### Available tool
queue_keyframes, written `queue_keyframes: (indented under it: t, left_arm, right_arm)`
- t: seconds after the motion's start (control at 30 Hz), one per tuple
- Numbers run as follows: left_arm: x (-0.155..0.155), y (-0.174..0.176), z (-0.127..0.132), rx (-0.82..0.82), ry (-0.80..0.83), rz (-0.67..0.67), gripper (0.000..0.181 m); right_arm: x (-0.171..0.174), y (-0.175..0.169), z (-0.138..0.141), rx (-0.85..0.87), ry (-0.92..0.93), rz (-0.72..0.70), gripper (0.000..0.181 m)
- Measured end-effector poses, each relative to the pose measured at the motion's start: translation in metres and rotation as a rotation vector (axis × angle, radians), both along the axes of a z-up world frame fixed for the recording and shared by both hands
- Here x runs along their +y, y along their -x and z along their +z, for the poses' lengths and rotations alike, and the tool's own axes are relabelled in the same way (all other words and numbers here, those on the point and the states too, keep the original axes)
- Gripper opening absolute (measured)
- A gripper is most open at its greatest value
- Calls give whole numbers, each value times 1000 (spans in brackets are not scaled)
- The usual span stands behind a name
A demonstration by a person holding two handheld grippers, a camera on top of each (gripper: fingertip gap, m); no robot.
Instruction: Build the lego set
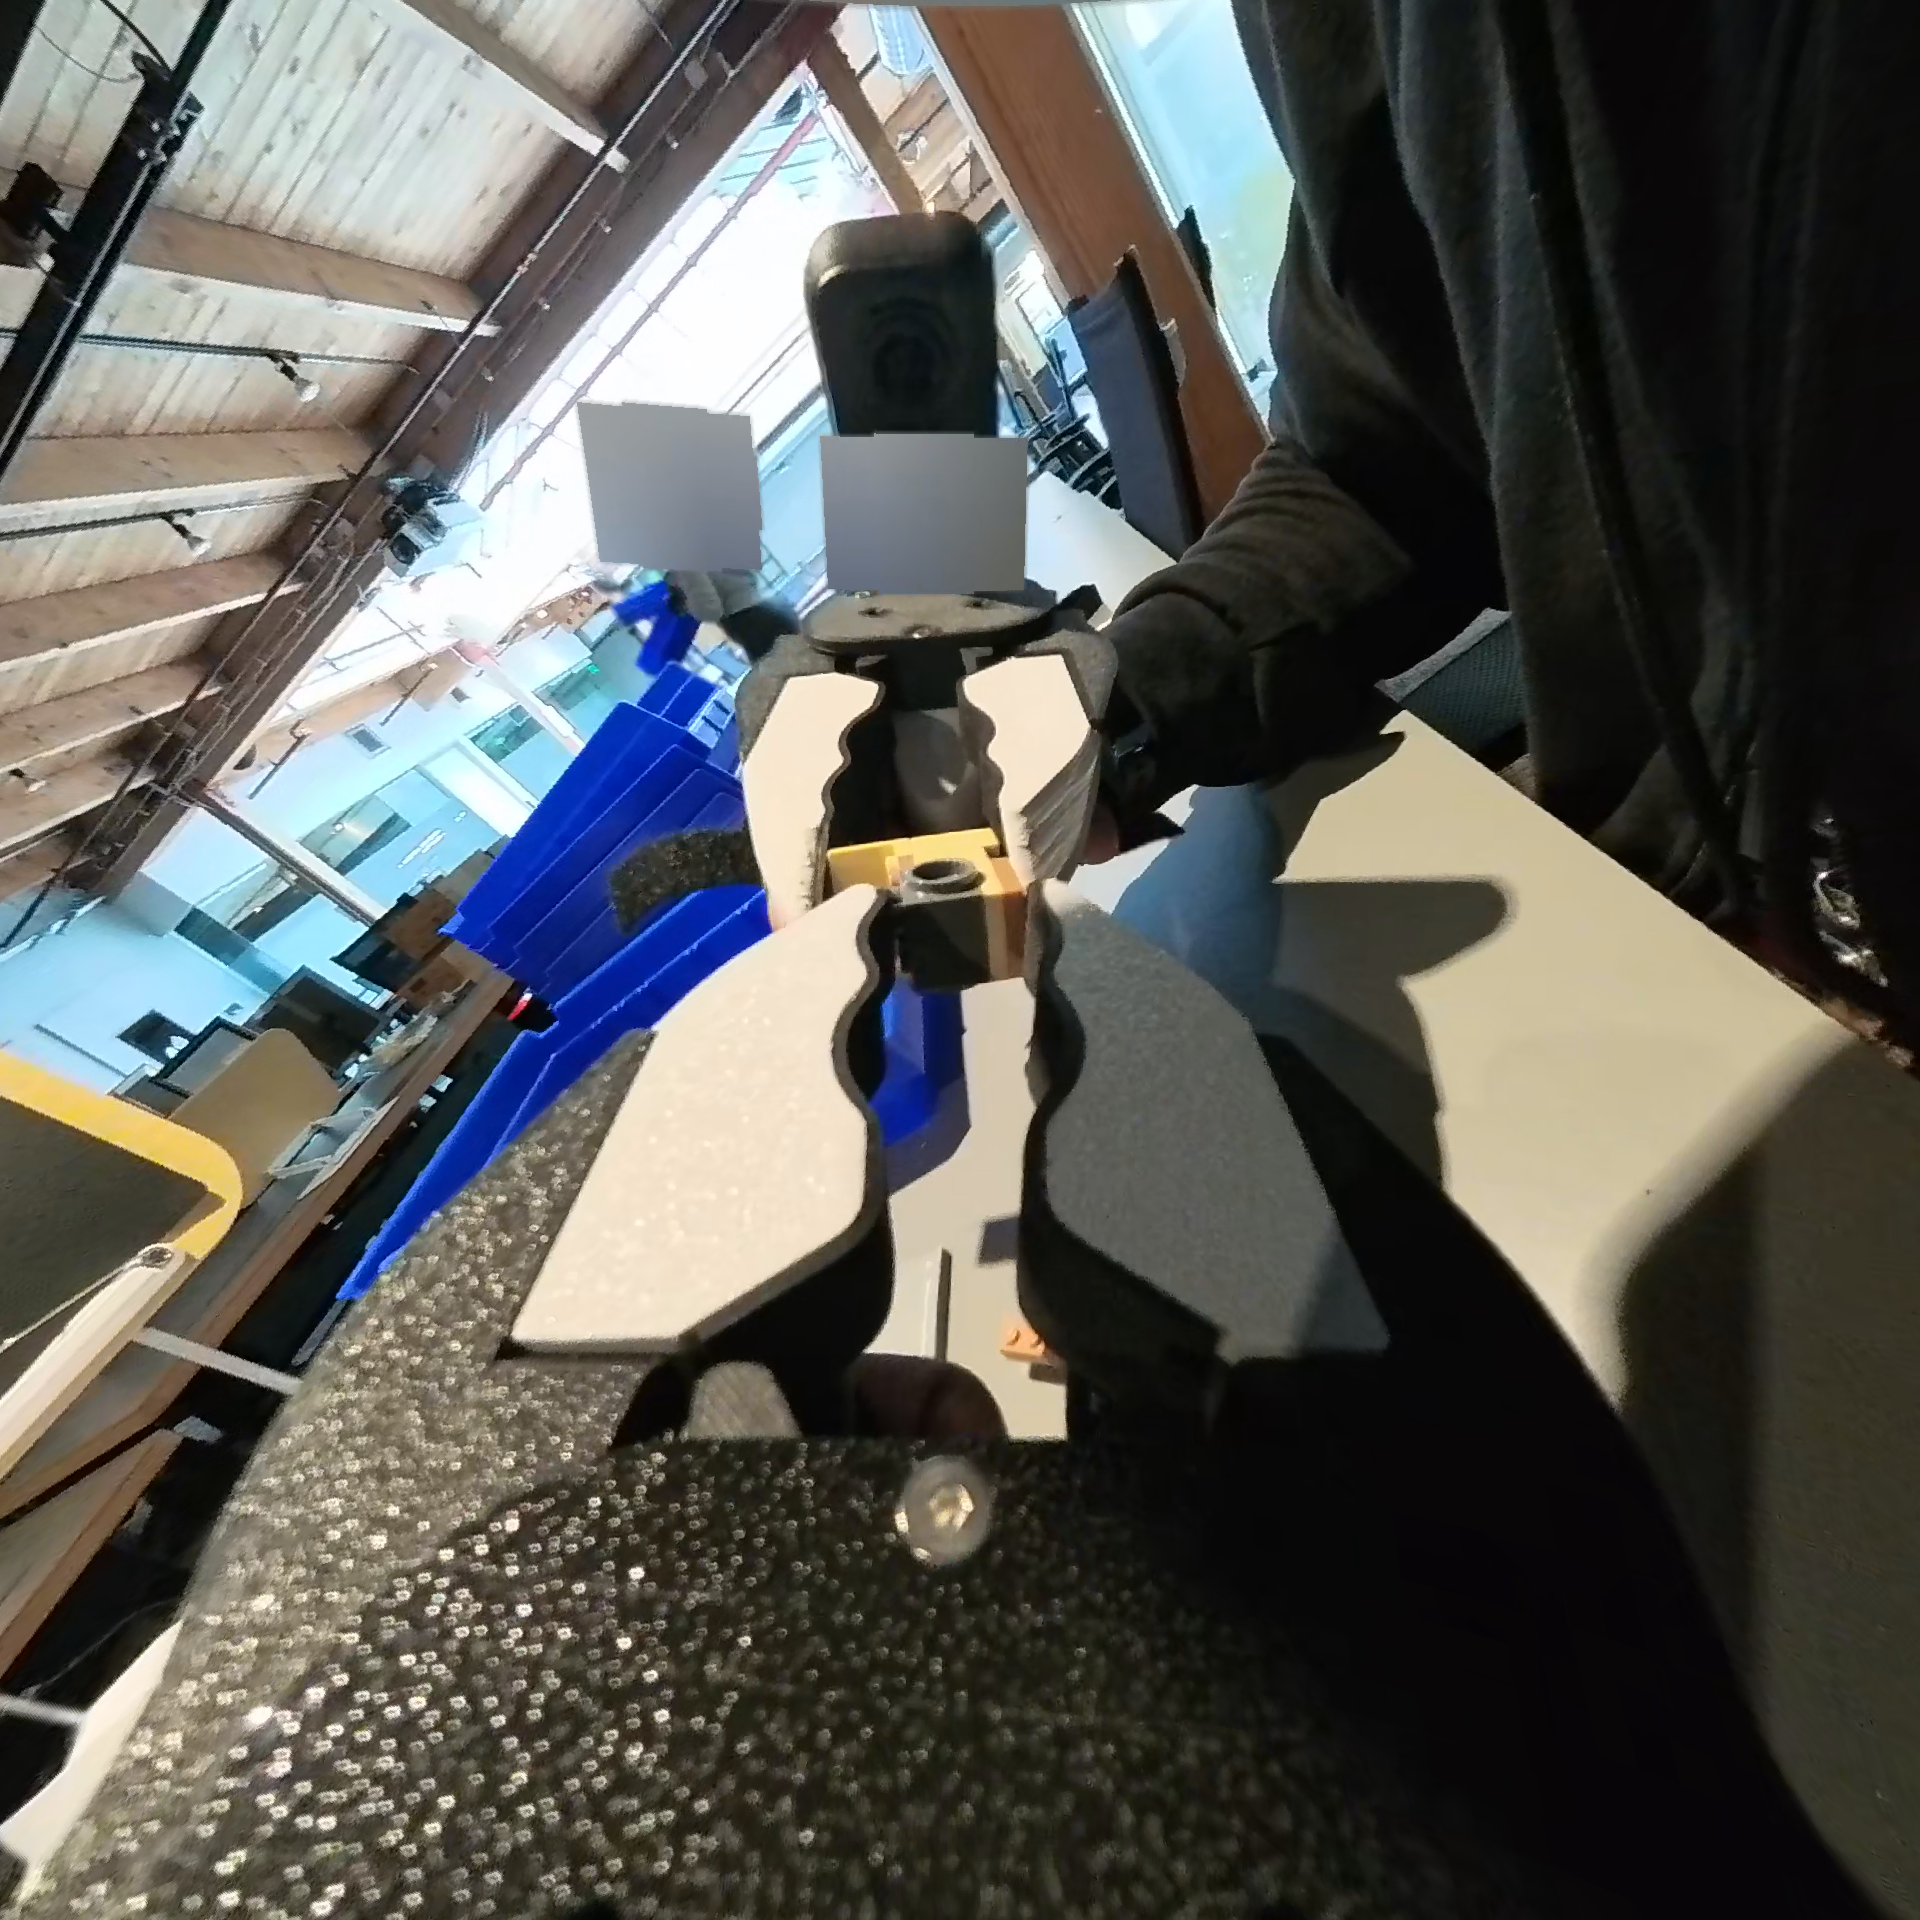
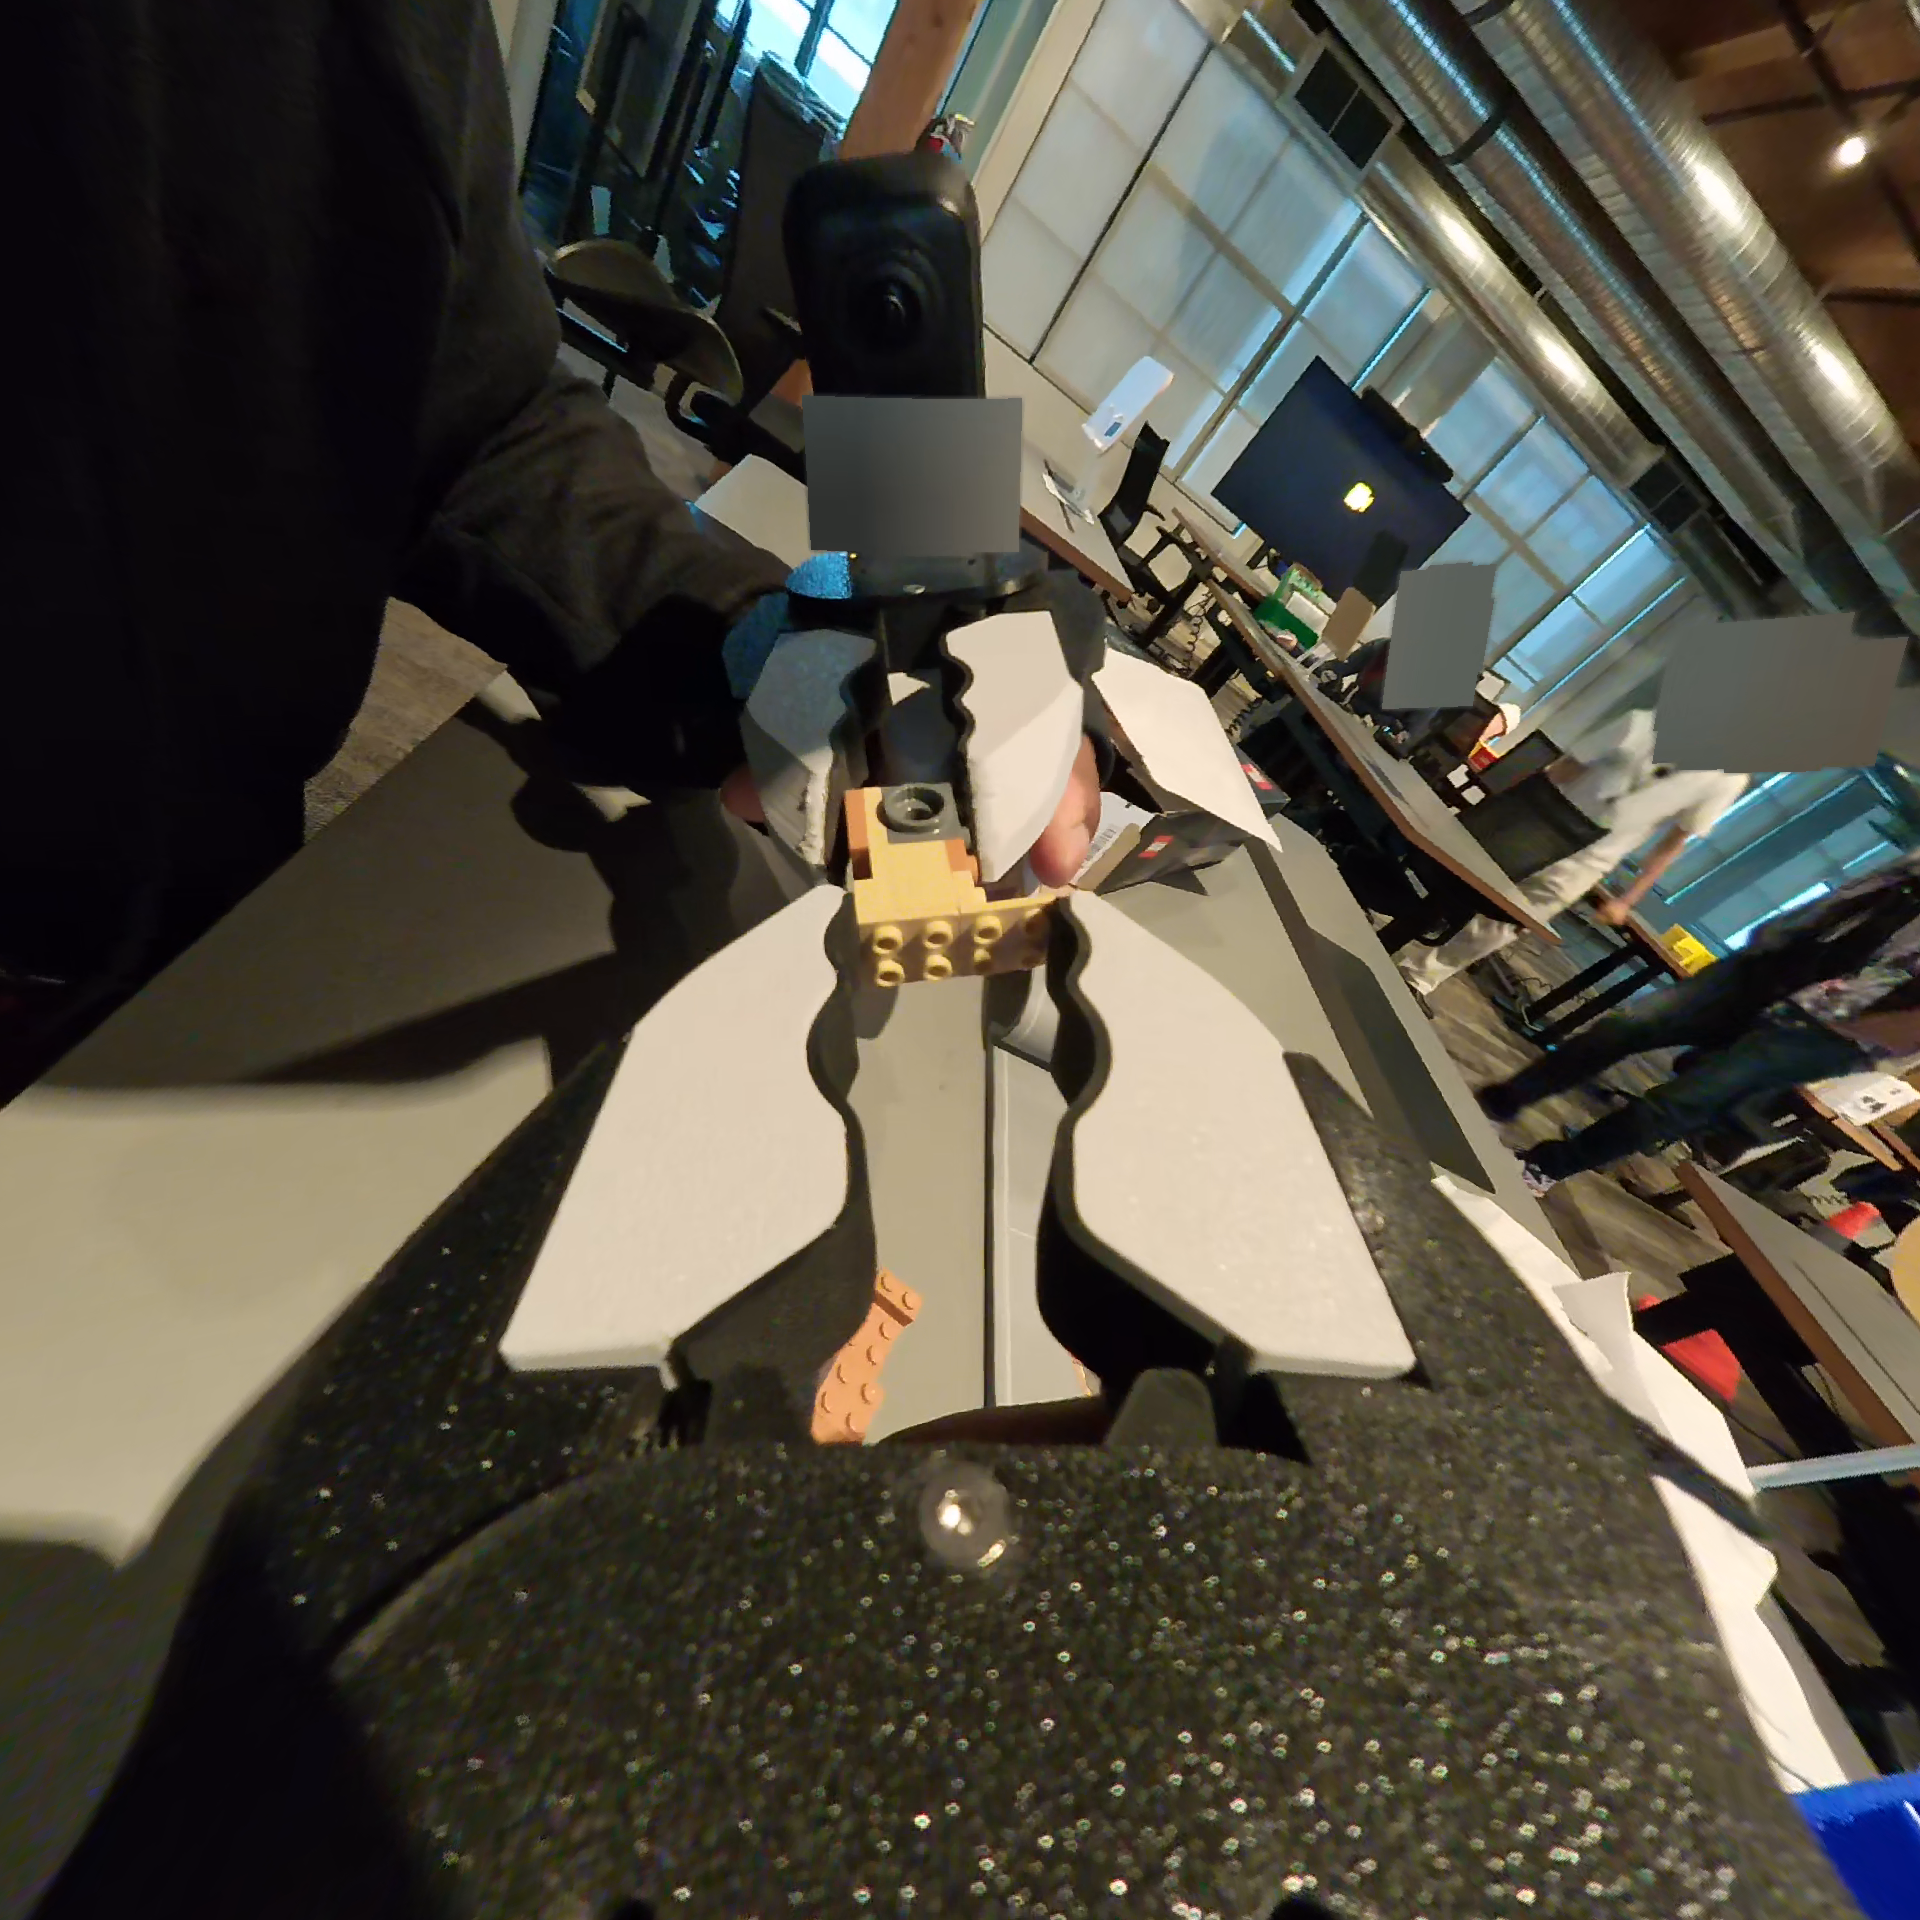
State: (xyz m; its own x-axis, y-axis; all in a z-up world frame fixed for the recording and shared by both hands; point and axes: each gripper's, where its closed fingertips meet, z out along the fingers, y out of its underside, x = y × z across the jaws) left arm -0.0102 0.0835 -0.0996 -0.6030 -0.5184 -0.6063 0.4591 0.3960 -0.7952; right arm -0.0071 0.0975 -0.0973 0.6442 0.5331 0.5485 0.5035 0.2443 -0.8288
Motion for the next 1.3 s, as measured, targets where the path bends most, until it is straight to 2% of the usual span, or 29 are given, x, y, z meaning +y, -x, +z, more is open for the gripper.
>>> queue_keyframes:
  t: [0.27, 0.33, 0.47, 0.67, 1.3]
  left_arm:
    - [5, -4, -1, 11, 8, 24, 23]
    - [6, -4, 0, 17, 33, 18, 23]
    - [7, -3, 1, 72, 103, -23, 22]
    - [8, -2, 2, 105, 155, -65, 22]
    - [8, -5, -2, 83, 98, -20, 22]
  right_arm:
    - [5, -5, -2, 30, 15, -36, 35]
    - [5, -6, -4, 39, 17, -34, 48]
    - [3, -5, -1, 107, 41, -1, 51]
    - [3, -6, -1, 108, 33, -6, 33]
    - [6, -11, -7, 97, 83, -31, 33]
